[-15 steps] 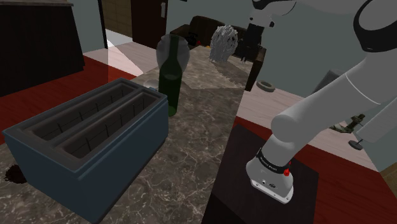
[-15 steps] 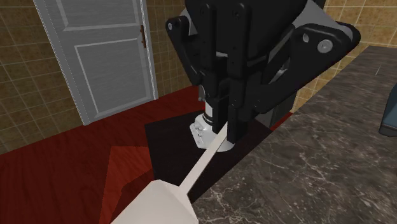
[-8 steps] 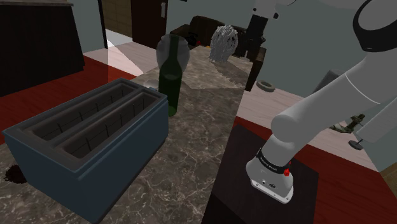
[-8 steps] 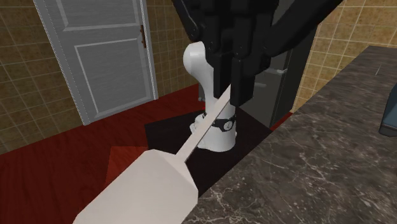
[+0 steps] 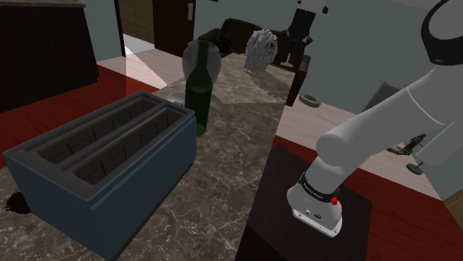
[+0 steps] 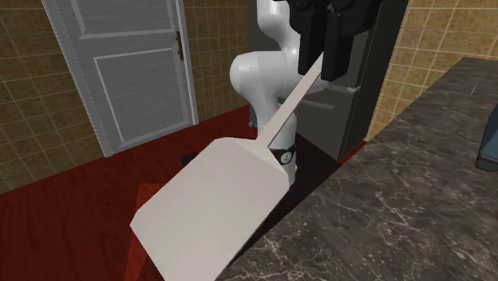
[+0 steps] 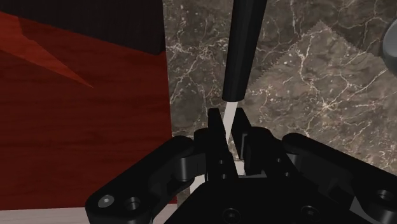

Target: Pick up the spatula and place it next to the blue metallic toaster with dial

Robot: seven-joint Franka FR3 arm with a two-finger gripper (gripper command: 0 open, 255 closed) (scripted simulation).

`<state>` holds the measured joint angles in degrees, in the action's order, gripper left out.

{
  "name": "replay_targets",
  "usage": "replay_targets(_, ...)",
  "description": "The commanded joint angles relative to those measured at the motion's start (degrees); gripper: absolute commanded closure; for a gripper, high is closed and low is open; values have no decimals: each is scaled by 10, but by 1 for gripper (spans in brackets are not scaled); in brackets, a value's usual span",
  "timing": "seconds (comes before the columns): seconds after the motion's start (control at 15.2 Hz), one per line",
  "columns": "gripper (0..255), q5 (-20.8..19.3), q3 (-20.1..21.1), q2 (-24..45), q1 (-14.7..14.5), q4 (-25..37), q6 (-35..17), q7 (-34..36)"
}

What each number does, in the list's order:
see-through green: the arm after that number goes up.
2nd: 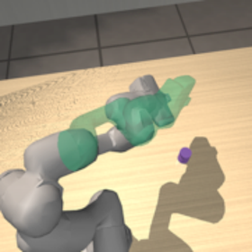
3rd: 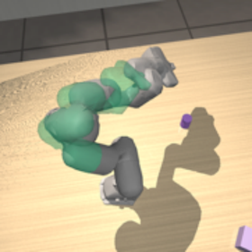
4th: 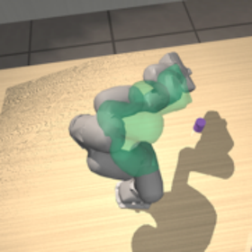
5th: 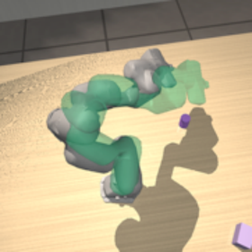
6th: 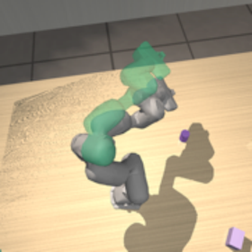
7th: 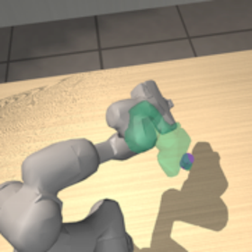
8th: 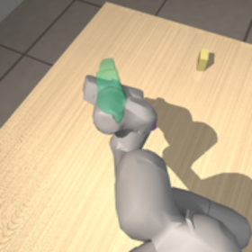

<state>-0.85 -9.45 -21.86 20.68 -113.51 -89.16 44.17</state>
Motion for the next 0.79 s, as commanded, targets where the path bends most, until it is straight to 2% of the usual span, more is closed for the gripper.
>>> replay_targets(0.0,255,2,16,-33,-5,-32,0,22)
replay_targets(0.73,255,57,118,-190,-41,-151,34,149)
